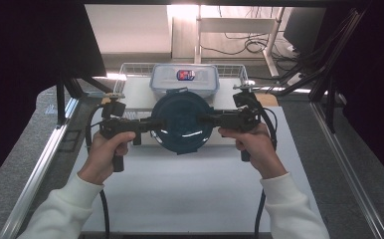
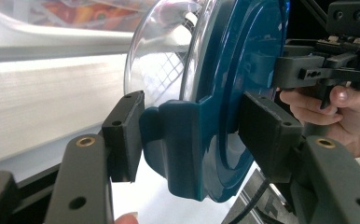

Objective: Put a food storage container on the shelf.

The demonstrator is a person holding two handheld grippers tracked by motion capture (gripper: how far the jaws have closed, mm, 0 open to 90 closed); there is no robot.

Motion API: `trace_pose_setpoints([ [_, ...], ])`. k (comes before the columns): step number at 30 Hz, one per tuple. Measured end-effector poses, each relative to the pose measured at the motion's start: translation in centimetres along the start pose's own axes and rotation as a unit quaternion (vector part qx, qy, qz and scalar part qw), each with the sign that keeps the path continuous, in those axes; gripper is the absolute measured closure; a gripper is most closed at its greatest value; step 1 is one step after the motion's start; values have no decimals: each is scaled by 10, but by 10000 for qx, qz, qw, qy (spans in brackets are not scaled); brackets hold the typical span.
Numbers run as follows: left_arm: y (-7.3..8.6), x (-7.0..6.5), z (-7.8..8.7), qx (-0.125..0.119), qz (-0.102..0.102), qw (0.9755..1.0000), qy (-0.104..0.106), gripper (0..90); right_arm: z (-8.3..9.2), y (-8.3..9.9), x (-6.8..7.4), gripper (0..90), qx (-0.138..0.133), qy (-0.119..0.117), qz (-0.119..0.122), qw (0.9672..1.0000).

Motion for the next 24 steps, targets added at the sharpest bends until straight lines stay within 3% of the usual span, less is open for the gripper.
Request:
trace_pose_setpoints([
  [24,-31,-4,9,-47,-82,10000,25,419,4,-30,6,400,-66,5,76,9999],
])
Point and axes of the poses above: each handheld gripper's, and its own axes: z roughly backward along the jaws, y roughly out of its underside, x roughly to its left, the point moved 9 cm from there along -z, roughly forward along the jaws, and after that the axes turned 8 degrees about -y, right-handed, at the moved point
